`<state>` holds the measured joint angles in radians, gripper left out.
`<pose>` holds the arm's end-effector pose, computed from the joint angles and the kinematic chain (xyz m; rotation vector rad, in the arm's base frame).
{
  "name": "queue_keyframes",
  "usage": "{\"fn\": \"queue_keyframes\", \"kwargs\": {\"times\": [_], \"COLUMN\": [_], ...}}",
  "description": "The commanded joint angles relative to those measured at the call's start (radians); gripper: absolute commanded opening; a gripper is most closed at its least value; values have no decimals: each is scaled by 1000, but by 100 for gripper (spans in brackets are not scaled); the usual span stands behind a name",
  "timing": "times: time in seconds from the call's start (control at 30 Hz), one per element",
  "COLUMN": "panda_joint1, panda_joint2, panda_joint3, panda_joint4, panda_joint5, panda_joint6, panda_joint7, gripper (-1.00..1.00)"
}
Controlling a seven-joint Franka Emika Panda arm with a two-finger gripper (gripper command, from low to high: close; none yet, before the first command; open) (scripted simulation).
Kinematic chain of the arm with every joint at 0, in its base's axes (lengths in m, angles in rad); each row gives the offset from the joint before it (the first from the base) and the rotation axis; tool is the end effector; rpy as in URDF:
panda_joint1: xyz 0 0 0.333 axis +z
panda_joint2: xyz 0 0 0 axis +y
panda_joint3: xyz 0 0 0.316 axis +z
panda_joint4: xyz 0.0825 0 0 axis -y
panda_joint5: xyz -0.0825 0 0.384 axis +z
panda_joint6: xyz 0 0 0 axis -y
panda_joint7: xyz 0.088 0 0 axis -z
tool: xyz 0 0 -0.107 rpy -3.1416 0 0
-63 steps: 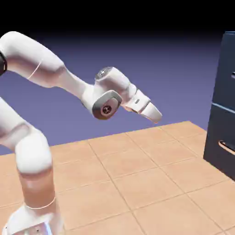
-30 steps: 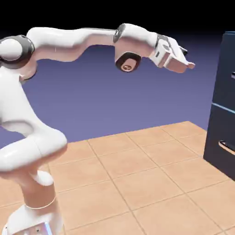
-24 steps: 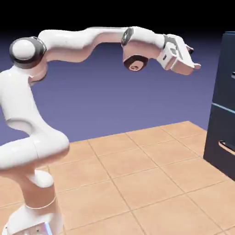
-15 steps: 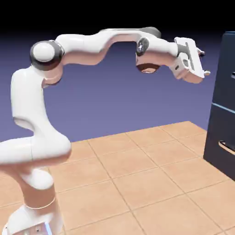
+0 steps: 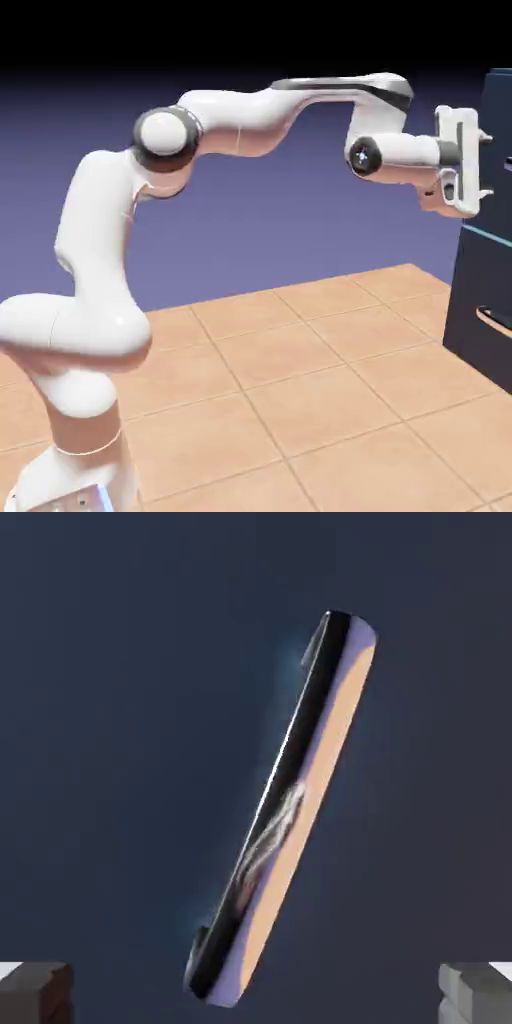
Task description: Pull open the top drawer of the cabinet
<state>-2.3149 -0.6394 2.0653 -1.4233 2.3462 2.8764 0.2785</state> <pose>0.6960 -0.0276 0.5374 -0.8687 1.4999 -0.7760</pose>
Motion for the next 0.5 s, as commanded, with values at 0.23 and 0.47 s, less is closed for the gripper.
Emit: {"fn": "queue_keyframes", "kwargs": {"times": [0.23,0.47], "panda_joint1": [-240,-349], "panda_joint2": [-7,-184], "panda_joint3": [213,232], "panda_joint4": [143,397], "panda_joint5": [242,96], "panda_joint6": [-17,38], "panda_joint7": [-48,208], "gripper": [0,0]}}
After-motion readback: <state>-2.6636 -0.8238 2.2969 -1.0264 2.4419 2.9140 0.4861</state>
